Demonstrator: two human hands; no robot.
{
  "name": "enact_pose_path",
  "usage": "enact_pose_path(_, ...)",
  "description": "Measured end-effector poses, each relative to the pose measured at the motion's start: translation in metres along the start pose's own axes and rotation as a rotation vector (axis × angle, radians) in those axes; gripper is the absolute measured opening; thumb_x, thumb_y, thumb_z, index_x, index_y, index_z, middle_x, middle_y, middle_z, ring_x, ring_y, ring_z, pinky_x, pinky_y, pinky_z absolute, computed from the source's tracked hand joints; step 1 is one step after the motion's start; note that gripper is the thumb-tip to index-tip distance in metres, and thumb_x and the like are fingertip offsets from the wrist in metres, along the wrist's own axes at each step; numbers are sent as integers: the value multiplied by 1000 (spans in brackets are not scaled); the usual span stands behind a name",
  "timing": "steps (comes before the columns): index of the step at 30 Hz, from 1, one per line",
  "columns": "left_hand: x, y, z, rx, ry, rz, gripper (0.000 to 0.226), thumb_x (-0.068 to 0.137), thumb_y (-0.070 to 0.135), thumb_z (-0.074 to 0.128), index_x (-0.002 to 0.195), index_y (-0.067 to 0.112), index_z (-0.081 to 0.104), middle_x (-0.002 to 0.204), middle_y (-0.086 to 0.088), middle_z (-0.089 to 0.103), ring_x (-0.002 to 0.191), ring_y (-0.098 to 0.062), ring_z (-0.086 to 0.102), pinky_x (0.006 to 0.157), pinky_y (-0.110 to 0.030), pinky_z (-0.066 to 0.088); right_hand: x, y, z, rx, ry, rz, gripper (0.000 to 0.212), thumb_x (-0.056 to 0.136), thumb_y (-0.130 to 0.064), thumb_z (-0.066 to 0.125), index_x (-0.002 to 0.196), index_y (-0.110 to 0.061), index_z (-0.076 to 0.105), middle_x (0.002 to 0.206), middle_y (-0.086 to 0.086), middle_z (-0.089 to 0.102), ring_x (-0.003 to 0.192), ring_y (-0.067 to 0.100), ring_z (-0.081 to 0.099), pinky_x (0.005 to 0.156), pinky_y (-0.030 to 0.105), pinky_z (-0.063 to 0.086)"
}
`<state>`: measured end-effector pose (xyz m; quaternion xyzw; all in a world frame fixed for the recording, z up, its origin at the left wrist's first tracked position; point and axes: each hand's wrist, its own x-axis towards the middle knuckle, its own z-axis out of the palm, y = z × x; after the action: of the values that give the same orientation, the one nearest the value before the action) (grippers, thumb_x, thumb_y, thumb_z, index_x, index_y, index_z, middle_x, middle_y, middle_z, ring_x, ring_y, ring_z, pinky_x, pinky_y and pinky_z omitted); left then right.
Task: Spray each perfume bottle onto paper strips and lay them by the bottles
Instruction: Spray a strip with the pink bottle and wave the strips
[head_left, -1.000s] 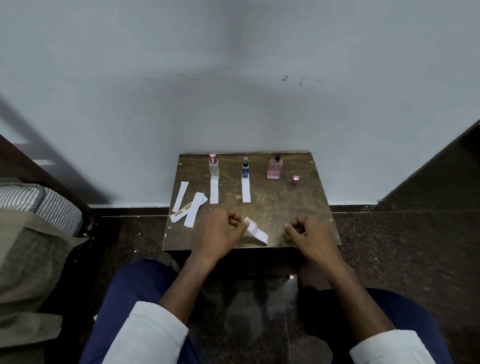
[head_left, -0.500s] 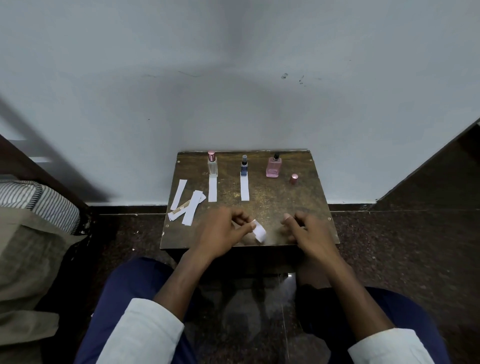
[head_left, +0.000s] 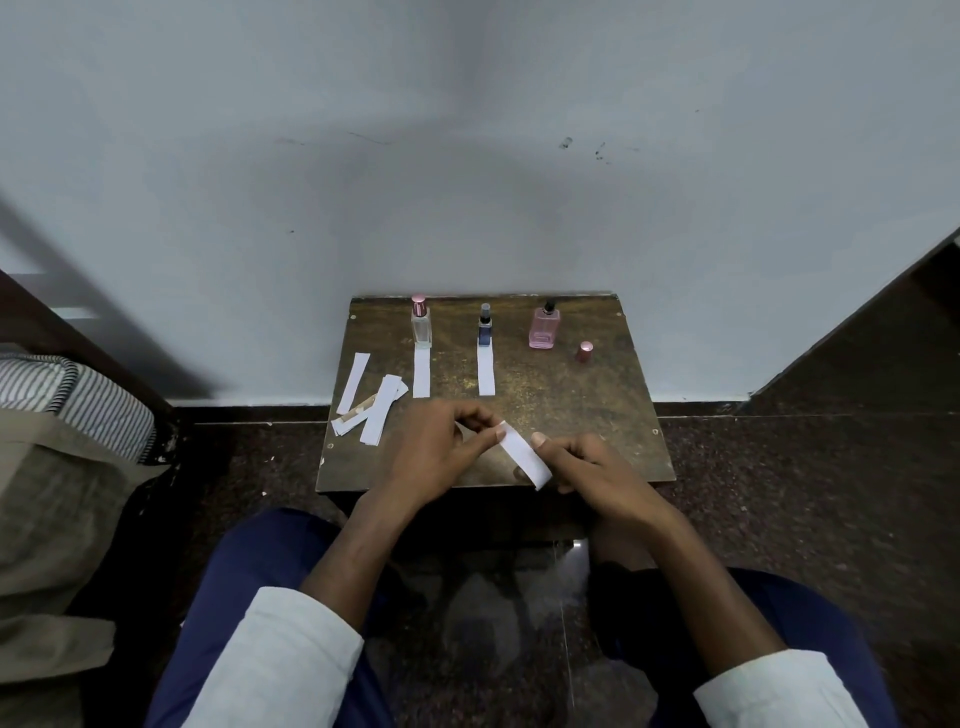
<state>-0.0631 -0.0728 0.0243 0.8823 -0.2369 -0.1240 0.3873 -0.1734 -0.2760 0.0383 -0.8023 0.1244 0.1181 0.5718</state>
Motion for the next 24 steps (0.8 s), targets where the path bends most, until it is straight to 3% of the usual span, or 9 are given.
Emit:
enact_pose_path(3, 2, -3, -4, -9, 40, -21, 6, 92, 47, 81, 98, 44, 81, 85, 25, 76, 60, 2, 60, 65, -30, 55, 3, 3, -1, 43, -1, 52, 49, 112, -46, 45, 105, -13, 81, 101, -4, 83, 90, 8, 74, 84, 29, 50)
enact_pose_path(5, 3, -4, -6, -27, 52, -25, 7, 93, 44, 81, 99, 41, 82, 85, 24, 76, 62, 9, 60, 63, -25, 48, 5, 4, -2, 89, 11, 64, 49, 113, -46, 44, 105, -15, 80, 105, -3, 83, 91, 10, 75, 86, 34, 52)
enact_pose_path(8, 4, -5, -8, -71, 67, -58, 6, 93, 41, 82, 99, 39, 82, 85, 24, 75, 68, 16, 61, 67, -22, 46, 6, 8, -5, 149, 15, 64, 50, 112, -48, 44, 103, -14, 80, 106, 0, 83, 89, 10, 75, 82, 35, 53)
enact_pose_path(16, 6, -9, -12, -112, 112, -96, 4, 92, 49, 80, 89, 47, 77, 84, 27, 77, 81, 4, 71, 78, -36, 63, 9, 12, -9, 192, 68, 49, 39, 111, -40, 52, 100, -12, 76, 105, 1, 82, 86, 15, 76, 74, 32, 54)
enact_pose_path(20, 5, -7, -14, -173, 124, -105, 5, 93, 46, 81, 91, 42, 80, 83, 25, 77, 78, 5, 71, 76, -31, 61, 10, 12, -11, 206, 62, 35, 32, 110, -33, 57, 102, -5, 71, 106, 5, 82, 84, 15, 74, 70, 29, 53)
enact_pose_path(24, 5, -4, -15, -280, 140, -128, 9, 94, 40, 81, 98, 32, 83, 86, 14, 80, 79, 1, 72, 76, -21, 58, 10, 10, -11, 275, 71, 25, 13, 107, -20, 64, 97, -14, 69, 105, 8, 82, 80, 14, 72, 66, 27, 52)
